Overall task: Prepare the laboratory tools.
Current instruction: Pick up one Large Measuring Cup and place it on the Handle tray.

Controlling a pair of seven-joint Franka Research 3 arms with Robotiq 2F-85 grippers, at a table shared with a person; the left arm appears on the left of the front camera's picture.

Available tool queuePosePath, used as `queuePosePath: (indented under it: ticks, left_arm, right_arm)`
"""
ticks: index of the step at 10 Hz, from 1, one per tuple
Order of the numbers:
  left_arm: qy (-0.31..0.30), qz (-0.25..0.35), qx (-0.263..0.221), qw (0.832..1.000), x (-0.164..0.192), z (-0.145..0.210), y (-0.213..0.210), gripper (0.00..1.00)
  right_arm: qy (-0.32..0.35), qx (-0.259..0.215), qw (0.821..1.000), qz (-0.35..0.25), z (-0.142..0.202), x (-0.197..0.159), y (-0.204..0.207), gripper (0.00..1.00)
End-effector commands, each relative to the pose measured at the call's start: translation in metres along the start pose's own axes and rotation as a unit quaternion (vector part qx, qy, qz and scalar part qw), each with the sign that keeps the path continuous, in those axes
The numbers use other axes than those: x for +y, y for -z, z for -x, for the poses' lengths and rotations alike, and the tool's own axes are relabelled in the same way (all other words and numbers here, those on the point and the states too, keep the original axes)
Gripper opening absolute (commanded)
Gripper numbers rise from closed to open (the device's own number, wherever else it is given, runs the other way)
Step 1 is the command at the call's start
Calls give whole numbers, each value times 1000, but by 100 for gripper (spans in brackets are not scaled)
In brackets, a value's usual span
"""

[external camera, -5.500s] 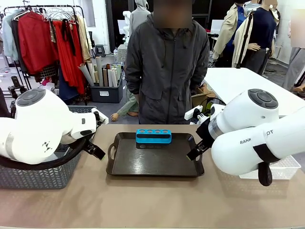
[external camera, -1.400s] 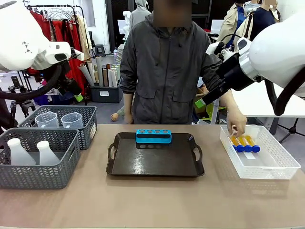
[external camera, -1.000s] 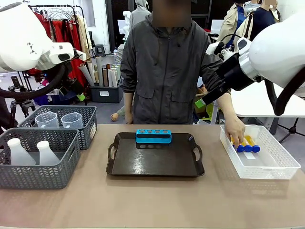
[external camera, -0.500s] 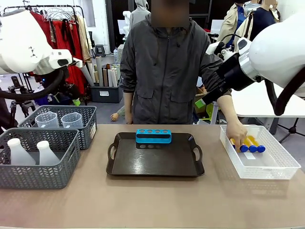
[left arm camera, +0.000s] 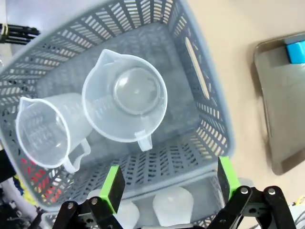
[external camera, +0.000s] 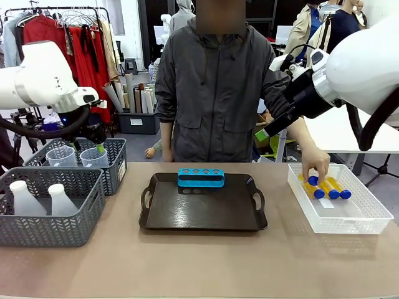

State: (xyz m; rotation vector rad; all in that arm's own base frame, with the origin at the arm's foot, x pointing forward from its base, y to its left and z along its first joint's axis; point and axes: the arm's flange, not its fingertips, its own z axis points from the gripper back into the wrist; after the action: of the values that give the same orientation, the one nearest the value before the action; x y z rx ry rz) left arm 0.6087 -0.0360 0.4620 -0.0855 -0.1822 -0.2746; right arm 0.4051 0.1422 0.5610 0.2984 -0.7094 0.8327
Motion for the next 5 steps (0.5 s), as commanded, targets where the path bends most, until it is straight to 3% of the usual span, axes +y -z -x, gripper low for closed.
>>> queuePosePath:
  ticks: [1, 5]
  left_arm:
    - [-32, 4, 12, 999, 5, -16, 10, 100]
    - [-72, 0, 18, 997, 15, -15, 29, 100]
  right_arm:
    - [0, -1, 1000, -6, 0, 0, -2, 100]
    - [0, -1, 1000, -6, 0, 0, -2, 100]
